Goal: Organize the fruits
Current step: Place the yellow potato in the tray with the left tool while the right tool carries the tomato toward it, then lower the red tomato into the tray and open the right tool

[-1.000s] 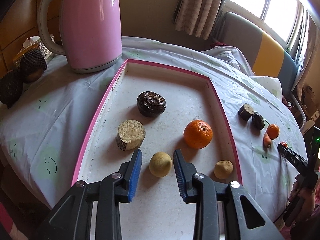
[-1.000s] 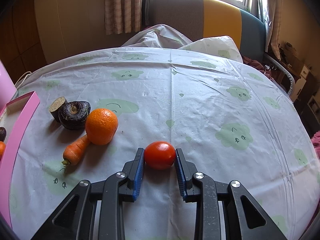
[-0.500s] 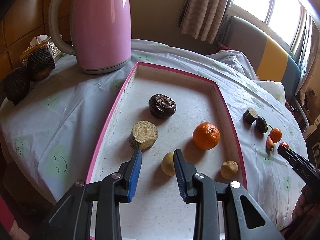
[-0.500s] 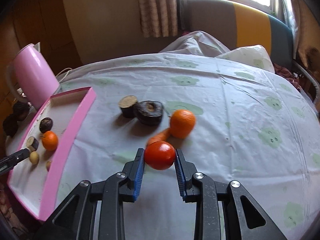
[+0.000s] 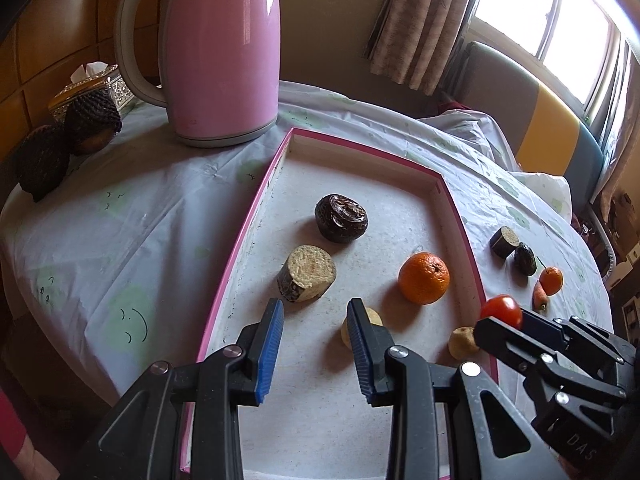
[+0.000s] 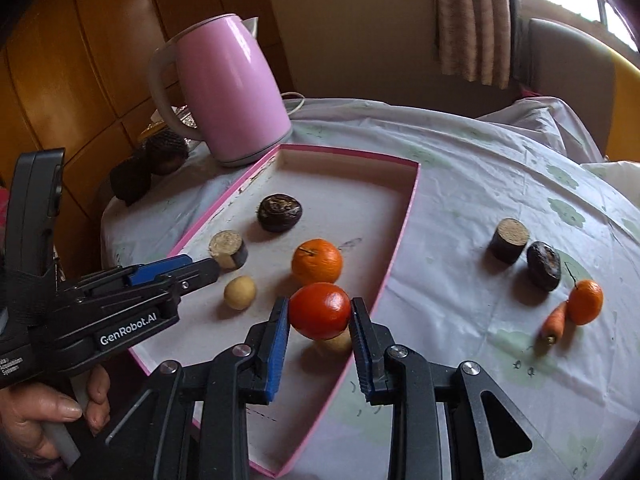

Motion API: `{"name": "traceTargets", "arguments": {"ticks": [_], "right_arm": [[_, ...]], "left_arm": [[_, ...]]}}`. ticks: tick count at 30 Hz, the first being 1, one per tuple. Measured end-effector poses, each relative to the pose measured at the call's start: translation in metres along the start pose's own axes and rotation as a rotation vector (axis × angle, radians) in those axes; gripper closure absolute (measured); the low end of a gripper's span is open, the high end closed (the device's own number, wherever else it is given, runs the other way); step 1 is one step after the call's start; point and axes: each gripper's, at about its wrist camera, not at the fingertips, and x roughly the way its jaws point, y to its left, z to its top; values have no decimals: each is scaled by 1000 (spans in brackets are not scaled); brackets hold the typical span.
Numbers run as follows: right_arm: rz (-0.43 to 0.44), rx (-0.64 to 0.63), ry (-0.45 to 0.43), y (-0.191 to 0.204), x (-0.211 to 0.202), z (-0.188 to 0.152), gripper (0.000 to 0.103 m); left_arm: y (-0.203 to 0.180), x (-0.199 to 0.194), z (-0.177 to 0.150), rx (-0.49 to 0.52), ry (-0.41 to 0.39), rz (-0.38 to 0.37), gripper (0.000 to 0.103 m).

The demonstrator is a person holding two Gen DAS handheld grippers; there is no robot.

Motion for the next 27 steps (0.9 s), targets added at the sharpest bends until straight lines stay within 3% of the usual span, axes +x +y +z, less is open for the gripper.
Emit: {"name": "traceTargets", "arguments": {"ticks": [6,8,12,16,24,27], "right_arm": [[3,-10,5,11,8,4,71],[-3,4,-9,10,6,5,52],[-27,23,-25,7,3,3,47],[-75,60,-42,-5,-3,-2,45],[-197,167,-99,-42,-24,-19,26],[-247,229,-107,-62,-30,-29,25]], "left_arm": [[1,0,-1,-2,2,2,70],[1,0,-1,0,2,3,70],[0,0,-1,2,1,1,70],[-4,-3,-1,11,-10,-1,70],[-19,-5,-4,57,-23,-30,70],[-27,-6,-5,79,-27,-40,70]]}}
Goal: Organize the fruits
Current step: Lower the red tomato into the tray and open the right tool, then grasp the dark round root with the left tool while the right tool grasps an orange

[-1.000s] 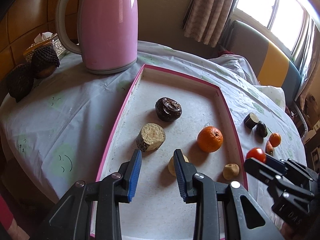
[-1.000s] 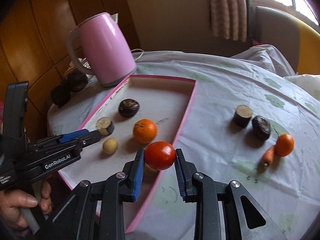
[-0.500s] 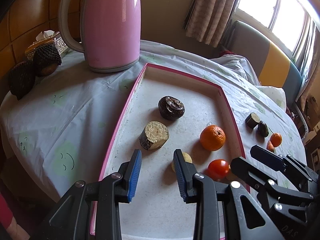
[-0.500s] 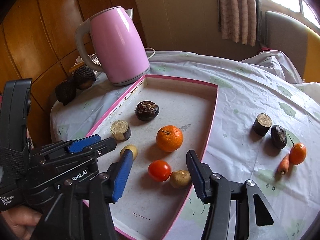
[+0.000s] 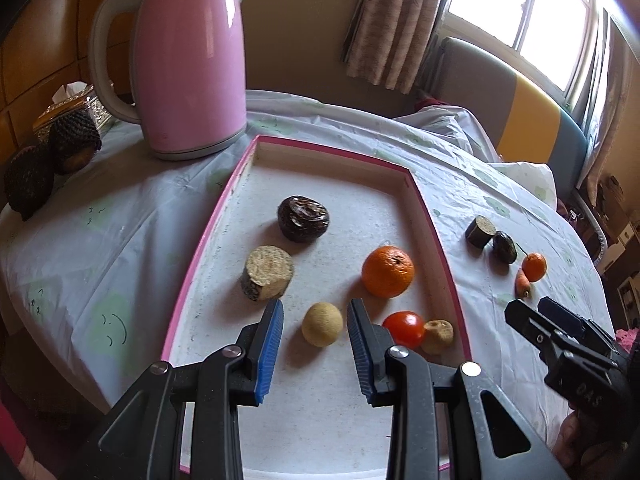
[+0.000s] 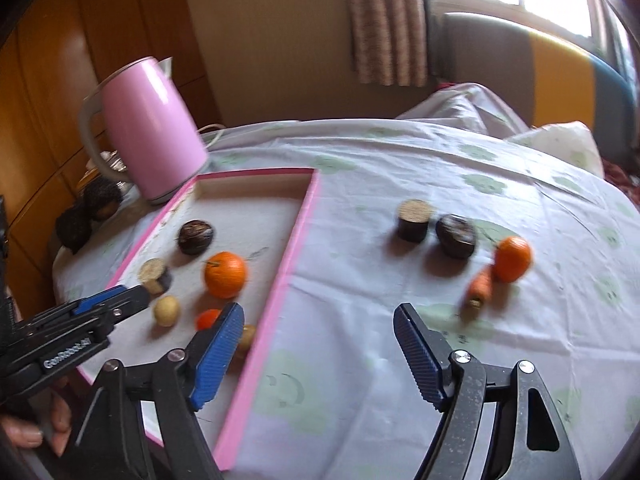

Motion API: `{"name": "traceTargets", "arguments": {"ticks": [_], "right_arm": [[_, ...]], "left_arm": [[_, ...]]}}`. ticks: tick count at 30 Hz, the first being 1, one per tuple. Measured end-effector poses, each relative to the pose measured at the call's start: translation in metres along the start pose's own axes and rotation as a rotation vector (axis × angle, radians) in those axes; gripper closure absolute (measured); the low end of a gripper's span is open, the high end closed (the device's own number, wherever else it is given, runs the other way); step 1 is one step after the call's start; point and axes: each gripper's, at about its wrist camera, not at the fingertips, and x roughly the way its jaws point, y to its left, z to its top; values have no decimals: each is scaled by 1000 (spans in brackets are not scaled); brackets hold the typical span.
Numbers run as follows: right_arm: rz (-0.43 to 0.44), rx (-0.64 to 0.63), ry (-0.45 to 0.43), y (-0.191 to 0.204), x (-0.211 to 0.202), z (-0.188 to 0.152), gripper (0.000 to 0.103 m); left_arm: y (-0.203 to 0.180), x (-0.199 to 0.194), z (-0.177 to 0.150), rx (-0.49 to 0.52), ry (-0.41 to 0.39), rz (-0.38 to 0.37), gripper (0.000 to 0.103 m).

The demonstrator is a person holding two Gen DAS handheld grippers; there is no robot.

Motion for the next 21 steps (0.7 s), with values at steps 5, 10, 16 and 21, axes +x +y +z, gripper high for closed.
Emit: {"name": "traceTargets", "arguments": {"ticks": [5,10,16,21], "right_arm": [[-76,96,8,-43,-2,-8,25],[-129,180,16,-81,-4,-12,39],[-164,228,14,-114,-5,-9,54],[-163,239,10,-128,3,7,54]], "left_arm": [[-14,-2,2,46,-9,-15,70],[-32,-2,4,94,-8,-49,70],[-60,3,7,148,10,-115,70],[-81,9,6,199,32,-145,70]]}}
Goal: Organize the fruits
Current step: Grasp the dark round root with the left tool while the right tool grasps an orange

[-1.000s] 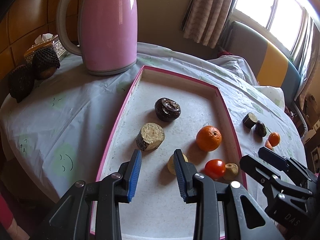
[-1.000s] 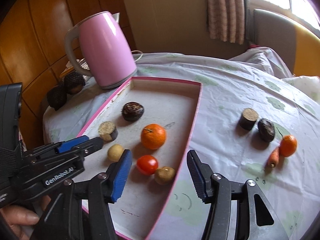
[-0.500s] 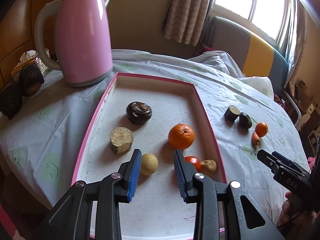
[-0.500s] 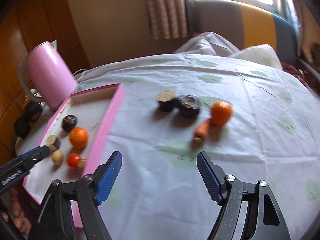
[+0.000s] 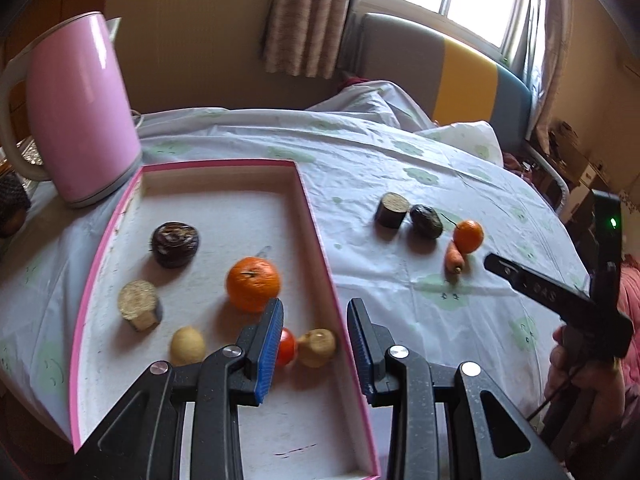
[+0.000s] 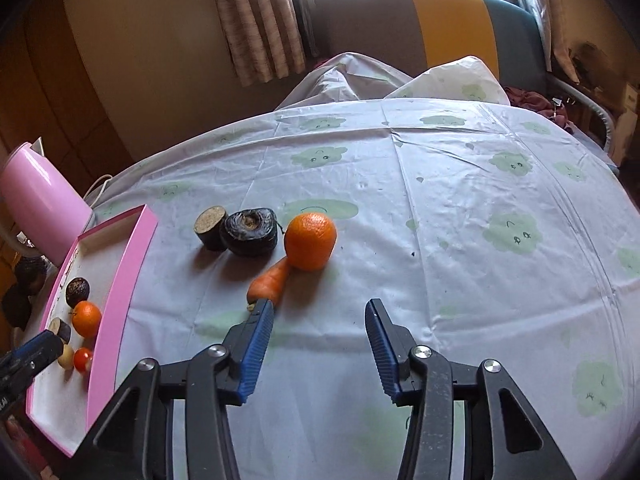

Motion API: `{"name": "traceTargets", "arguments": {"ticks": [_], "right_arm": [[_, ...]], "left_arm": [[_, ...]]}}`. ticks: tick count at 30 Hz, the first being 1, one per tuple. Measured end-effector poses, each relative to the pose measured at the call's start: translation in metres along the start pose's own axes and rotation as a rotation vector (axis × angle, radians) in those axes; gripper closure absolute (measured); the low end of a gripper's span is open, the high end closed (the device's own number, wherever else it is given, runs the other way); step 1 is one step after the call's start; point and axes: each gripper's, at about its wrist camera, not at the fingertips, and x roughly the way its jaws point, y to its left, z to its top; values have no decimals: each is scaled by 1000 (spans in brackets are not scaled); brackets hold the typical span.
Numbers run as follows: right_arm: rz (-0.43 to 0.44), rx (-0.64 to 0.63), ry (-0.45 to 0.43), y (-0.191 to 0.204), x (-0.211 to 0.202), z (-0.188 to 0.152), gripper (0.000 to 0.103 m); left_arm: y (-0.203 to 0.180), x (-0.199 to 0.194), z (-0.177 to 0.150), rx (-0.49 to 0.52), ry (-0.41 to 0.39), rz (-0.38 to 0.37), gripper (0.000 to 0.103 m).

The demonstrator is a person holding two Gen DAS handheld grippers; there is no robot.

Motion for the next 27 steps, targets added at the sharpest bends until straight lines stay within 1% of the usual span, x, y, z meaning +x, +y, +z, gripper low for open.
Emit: {"name": "traceTargets", "arguments": {"ticks": [6,10,13,18,19,20,21,23,27], "right_arm": [[-1,-15,4,4,15,18,54],[-10,-84,-21,16,16,24,54],[2,-64,1,11,25,27,54],[-4,-66,24,6,40,29,54],[0,-64,28,5,42,30,55],[15,-61,34,5,45,30,63],[31,-61,41,5,46,30,67],[26,-71,30,6,45,30,69],[5,-51,11,-5,40,28,70]], "left_arm": [[-11,8,3,22,18,-23,70],[-14,13,7,14,27,-32,70],[-16,17,9,15,32,-37,70],[-23,25,11,24,49,-44,70],[-24,26,12,26,52,-47,70],[-26,28,12,29,55,-49,70],[-28,29,13,34,57,-52,70],[-33,32,16,42,61,-61,70],[-44,39,22,43,66,-94,70]]}}
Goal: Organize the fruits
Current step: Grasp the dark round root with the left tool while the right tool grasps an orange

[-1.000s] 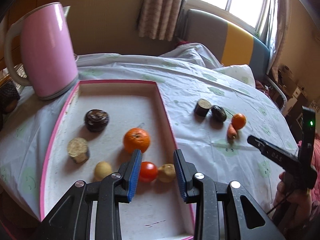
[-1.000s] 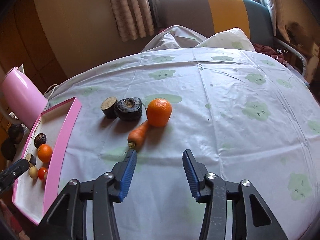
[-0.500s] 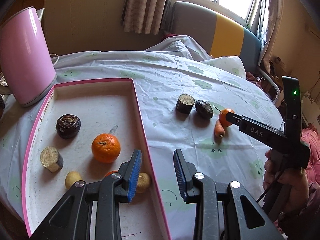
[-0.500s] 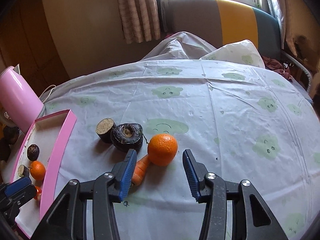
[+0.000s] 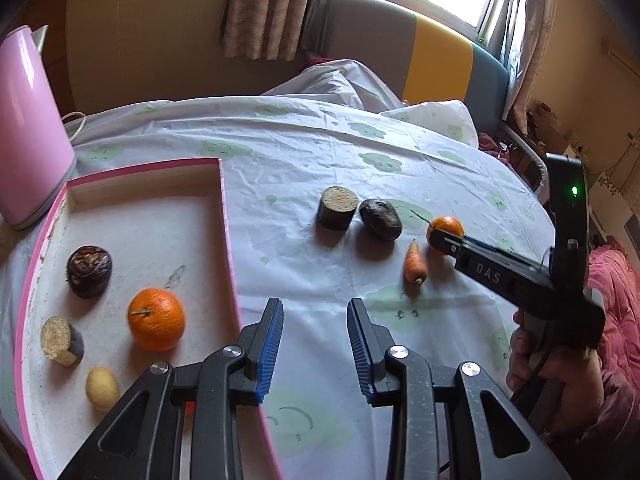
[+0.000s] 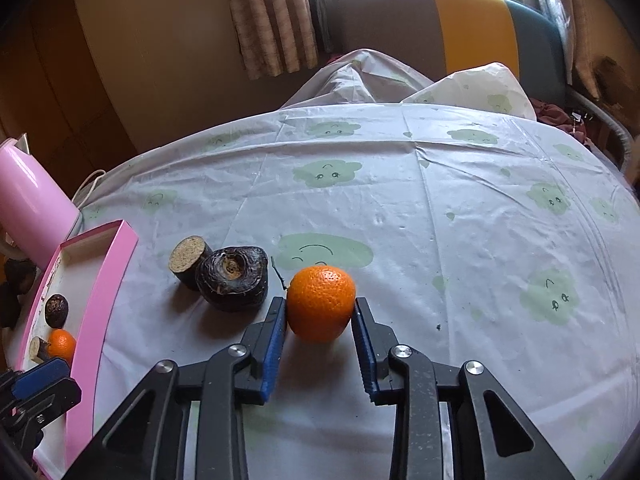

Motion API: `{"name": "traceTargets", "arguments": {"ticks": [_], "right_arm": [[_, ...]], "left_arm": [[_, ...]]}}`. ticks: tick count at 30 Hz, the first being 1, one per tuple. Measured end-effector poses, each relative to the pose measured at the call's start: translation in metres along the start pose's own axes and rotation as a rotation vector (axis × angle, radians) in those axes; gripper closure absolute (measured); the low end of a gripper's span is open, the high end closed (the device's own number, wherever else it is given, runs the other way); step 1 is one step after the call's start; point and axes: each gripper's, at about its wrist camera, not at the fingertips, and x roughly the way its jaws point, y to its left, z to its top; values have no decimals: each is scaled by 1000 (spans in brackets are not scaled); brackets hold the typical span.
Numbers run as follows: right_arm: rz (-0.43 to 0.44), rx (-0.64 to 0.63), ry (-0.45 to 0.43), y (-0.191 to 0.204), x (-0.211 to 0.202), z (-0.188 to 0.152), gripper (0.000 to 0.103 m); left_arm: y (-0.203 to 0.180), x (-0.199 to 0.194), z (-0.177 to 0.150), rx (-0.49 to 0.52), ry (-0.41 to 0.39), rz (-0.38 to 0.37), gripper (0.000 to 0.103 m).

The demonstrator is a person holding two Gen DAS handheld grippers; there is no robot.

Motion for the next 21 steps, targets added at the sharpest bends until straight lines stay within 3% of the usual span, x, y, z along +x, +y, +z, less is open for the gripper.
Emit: {"name": "traceTargets", "arguments": {"ticks": [8,15,21], "right_arm": [[-66,25,-21,-27,-15,-10,70],[-78,13,-33,-33,-16,-12,70],[-70,15,-41,-33,-16,-12,70]], "left_arm": [[-35,28,10,53,47,-81,70],[-44,45,28,-1,58,-125,70],[-49,61,43,-35,64,-116,70]]}}
